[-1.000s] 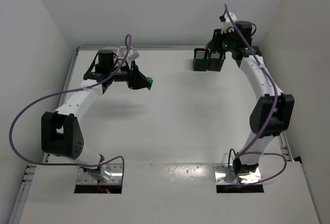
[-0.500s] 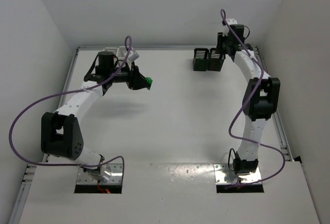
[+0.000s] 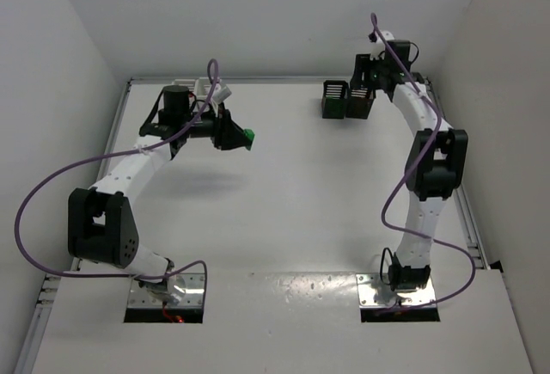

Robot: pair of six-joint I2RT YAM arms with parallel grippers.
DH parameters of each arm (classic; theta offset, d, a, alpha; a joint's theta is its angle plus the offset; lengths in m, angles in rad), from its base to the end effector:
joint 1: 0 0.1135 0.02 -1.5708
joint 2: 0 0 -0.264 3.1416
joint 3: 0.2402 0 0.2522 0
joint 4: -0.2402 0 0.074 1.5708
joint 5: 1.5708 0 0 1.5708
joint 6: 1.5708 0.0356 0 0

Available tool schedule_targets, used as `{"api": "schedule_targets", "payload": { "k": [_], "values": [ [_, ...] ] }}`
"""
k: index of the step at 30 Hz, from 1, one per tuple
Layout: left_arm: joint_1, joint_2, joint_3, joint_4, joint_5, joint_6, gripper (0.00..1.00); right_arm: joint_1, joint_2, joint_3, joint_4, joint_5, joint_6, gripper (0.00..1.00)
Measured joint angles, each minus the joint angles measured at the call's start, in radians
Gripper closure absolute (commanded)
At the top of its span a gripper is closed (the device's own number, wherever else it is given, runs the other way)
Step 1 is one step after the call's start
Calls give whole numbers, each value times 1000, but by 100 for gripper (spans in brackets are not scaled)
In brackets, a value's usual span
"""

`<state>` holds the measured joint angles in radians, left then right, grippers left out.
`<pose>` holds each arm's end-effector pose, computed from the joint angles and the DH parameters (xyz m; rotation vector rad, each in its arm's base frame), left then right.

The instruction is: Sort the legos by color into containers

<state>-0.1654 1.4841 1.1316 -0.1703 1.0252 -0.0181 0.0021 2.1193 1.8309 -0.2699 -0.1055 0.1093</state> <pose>0.3184 -0.0840 0.3021 0.7612 1.8620 -1.1734 0.5023 0.0048 0.2687 0.0519 2.1302 0.1780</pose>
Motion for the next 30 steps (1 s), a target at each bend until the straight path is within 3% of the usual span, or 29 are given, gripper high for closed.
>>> {"api": "schedule_targets", "payload": {
  "k": [3,9,14,21,25,30],
  "values": [
    [-1,1,0,7,38,-21,89,-4,-56,-73,16,-207,-1,38],
    [-4,13,0,44,199,-100,88,28,-383,-443,119,-766,-5,37],
    [-18,60,16,17,332,-126,86,102,-482,-441,43,-1004,-152,36],
    [-52,129,28,-92,403,-102,85,182,-495,-354,-378,-1040,-638,38],
    [-130,116,-8,-105,417,-94,83,215,-555,-382,-565,-969,-924,38],
    [-261,47,-114,-119,401,-93,83,256,-649,-419,-708,-930,-1154,38]
  ]
}}
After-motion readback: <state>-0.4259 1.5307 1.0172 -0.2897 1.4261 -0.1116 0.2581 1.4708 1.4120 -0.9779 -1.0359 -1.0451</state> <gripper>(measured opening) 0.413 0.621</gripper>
